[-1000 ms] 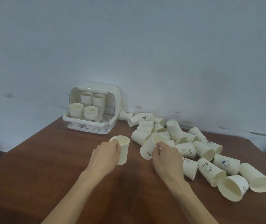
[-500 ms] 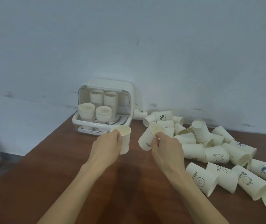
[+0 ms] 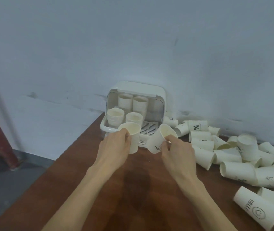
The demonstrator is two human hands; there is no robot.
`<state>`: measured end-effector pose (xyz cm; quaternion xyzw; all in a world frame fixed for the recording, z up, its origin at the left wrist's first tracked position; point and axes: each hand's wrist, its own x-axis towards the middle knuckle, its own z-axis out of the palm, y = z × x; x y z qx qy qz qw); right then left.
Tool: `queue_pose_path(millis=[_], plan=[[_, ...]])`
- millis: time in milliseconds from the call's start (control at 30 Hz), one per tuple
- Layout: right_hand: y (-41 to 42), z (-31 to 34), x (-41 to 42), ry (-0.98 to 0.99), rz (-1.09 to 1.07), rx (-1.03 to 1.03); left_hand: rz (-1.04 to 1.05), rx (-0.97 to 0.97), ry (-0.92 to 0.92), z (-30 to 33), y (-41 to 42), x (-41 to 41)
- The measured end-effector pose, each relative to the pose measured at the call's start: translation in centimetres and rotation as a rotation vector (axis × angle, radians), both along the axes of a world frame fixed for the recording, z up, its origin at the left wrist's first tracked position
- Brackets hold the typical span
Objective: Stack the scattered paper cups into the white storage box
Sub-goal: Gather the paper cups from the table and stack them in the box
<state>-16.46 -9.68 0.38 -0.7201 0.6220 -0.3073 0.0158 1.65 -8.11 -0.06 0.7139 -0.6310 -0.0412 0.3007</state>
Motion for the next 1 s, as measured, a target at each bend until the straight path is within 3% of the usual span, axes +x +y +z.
queue_pose_path(millis=[567,1000], plan=[[-4.9,3.0,4.9,-0.162,-0.027,-0.100,0.046,-0.159,0.141,0.5,-3.9,3.7],[-6.2,3.4,4.1,-0.150,0.082,-0.151,0.126,-0.298,0.157,2.6,-9.5,6.1]])
